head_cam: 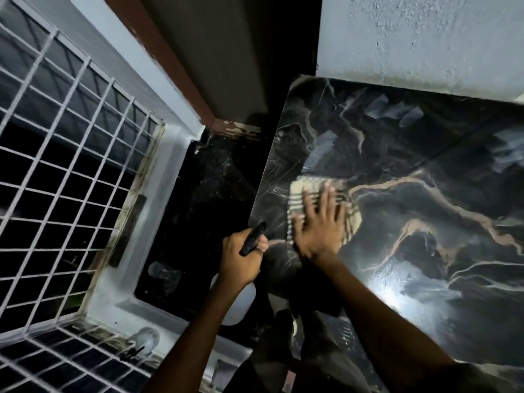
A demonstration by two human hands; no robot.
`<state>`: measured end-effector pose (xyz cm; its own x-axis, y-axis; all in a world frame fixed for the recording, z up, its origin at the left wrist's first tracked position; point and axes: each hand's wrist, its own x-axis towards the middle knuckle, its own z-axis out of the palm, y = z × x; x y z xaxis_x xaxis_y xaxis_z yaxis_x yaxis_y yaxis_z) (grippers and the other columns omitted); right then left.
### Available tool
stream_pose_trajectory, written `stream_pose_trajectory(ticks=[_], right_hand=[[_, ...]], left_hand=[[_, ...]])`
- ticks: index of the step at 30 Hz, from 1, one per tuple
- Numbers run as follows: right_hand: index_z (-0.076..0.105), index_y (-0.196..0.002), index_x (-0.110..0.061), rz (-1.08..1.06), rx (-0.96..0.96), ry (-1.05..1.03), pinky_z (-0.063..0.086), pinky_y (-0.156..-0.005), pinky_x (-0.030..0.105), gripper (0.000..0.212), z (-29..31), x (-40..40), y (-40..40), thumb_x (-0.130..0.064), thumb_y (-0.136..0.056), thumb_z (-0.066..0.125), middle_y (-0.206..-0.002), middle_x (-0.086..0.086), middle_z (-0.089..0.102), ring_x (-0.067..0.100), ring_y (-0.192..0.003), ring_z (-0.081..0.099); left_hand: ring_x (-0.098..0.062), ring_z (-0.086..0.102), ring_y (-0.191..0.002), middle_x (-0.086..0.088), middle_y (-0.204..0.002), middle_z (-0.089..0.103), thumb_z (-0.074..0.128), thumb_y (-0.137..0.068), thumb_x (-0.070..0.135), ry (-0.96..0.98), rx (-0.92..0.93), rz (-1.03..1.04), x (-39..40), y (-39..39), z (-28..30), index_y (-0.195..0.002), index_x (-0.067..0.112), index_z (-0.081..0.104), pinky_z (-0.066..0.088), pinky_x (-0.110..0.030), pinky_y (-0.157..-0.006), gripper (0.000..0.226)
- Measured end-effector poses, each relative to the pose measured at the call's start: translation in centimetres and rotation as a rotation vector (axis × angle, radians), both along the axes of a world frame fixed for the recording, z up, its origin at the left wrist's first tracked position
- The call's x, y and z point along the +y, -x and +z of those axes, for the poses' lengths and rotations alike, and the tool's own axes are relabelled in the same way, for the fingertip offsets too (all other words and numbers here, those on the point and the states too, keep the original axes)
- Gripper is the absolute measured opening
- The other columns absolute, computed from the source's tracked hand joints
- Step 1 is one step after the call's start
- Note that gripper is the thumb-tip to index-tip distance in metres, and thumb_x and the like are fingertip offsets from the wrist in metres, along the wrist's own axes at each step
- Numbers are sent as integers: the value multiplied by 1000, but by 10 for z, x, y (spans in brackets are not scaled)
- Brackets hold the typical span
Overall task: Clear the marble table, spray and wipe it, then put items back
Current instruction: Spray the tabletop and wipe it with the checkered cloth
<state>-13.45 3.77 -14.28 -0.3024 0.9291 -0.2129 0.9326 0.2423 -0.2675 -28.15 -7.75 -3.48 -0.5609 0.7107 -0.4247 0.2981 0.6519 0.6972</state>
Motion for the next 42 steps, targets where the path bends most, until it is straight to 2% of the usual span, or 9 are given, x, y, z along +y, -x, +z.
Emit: stream_pose_trajectory(ticks=[3,6,8,12,16,23,31,36,42], right_hand=[[15,-164,-32,267,29,-12,6,-127,54,78,-10,-62,3,-54,-96,45,-172,11,-1,28,-160,0],[13,-164,-35,256,57,7,3,-128,47,78,-16,-79,-33,-56,-96,46,-173,6,0,24,-160,3],[13,-163,-37,161,40,7,5,-128,46,78,-15,-73,-63,-57,-95,43,-173,3,2,22,-160,4],[16,-163,-35,-19,24,-40,16,-127,52,73,-7,-32,-108,-57,-97,35,-173,6,8,24,-159,10],[5,-164,-37,-93,-6,-27,6,-128,49,71,2,1,-101,-57,-99,26,-173,4,-6,22,-160,-2],[2,-163,-39,-233,-12,-29,9,-127,53,69,2,12,-76,-57,-100,23,-173,1,-11,21,-160,-4],[5,-163,-38,-611,-50,-11,11,-126,54,71,-1,20,-21,-56,-98,26,-173,0,-9,23,-160,1],[3,-163,-37,-959,-42,8,11,-126,56,70,-2,11,46,-56,-99,22,-173,2,-10,24,-159,1],[2,-164,-34,-1143,-47,38,5,-127,51,68,6,-36,110,-53,-102,21,-171,2,-18,25,-160,-2]], left_hand=[[-14,70,-71,3,-75,71,66,-84,5,26,32,-69,19,-4,4,-83,18,73,63,-42,-59,15],[-9,68,-69,6,-72,70,60,-79,8,-7,43,-116,42,-4,7,-76,19,71,60,-29,-67,16],[-3,69,-74,9,-70,71,60,-76,10,-21,67,-164,54,-1,7,-71,23,69,56,-19,-71,16],[-15,69,-69,8,-63,65,55,-74,12,47,80,-284,78,4,3,-60,30,59,51,-24,-64,23],[-34,66,-55,-11,-56,65,50,-65,16,80,111,-417,109,8,4,-67,5,64,57,-43,-49,18],[-39,69,-81,-21,-82,73,59,-80,1,13,185,-614,165,25,7,-81,-1,71,59,-44,-73,12],[-38,65,-68,-23,-68,66,58,-79,3,3,227,-951,216,69,-11,-69,-7,64,53,-50,-63,15],[-34,68,-73,-17,-73,70,56,-78,1,4,83,-1101,238,102,-21,-73,2,66,57,-47,-66,10],[-39,66,-65,-25,-65,65,57,-74,2,24,113,-1247,265,122,-23,-65,-8,60,54,-50,-56,14]])
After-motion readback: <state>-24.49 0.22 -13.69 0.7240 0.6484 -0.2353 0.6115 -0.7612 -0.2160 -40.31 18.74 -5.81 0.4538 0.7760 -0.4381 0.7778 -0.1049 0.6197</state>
